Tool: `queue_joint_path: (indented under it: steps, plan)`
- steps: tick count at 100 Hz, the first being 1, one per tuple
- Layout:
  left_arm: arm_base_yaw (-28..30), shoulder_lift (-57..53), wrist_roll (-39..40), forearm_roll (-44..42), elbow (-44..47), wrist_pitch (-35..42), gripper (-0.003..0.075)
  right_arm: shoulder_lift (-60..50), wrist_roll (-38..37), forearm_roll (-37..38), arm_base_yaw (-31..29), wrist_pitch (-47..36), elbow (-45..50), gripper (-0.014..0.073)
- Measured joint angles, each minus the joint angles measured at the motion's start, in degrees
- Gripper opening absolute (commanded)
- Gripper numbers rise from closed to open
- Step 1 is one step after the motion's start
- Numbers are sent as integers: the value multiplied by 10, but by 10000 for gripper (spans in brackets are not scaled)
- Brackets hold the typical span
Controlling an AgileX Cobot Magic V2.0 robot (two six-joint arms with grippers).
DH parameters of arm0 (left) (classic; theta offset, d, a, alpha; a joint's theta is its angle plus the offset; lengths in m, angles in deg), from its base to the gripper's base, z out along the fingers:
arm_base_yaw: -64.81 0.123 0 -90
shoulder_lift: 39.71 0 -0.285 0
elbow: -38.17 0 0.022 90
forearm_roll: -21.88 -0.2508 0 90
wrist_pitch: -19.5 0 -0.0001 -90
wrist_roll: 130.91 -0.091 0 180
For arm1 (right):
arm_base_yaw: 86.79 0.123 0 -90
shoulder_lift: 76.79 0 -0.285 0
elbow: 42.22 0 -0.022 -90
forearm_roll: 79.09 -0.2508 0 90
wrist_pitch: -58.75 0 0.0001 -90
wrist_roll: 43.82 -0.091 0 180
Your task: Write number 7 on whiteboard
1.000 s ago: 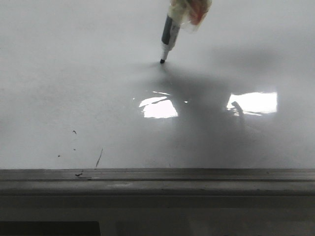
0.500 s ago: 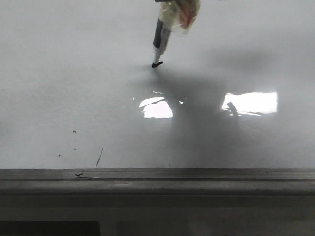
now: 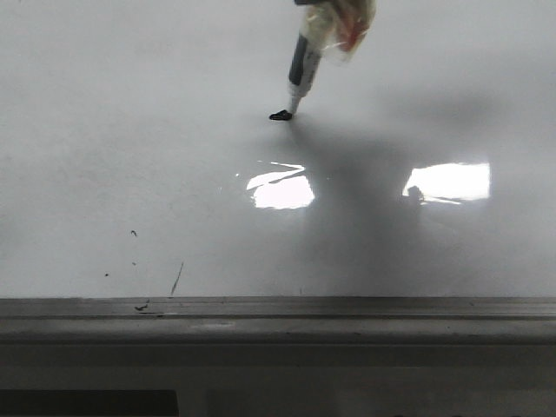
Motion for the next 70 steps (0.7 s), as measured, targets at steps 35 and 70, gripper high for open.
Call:
queue_joint_path:
  steps: [35,70]
  plan:
    - [0,0,0,0,0,0,-20,-40,76,-71,0,-75,2,-71]
    - [0,0,0,0,0,0,-20,-49,84,-130,31,-63,41,-71]
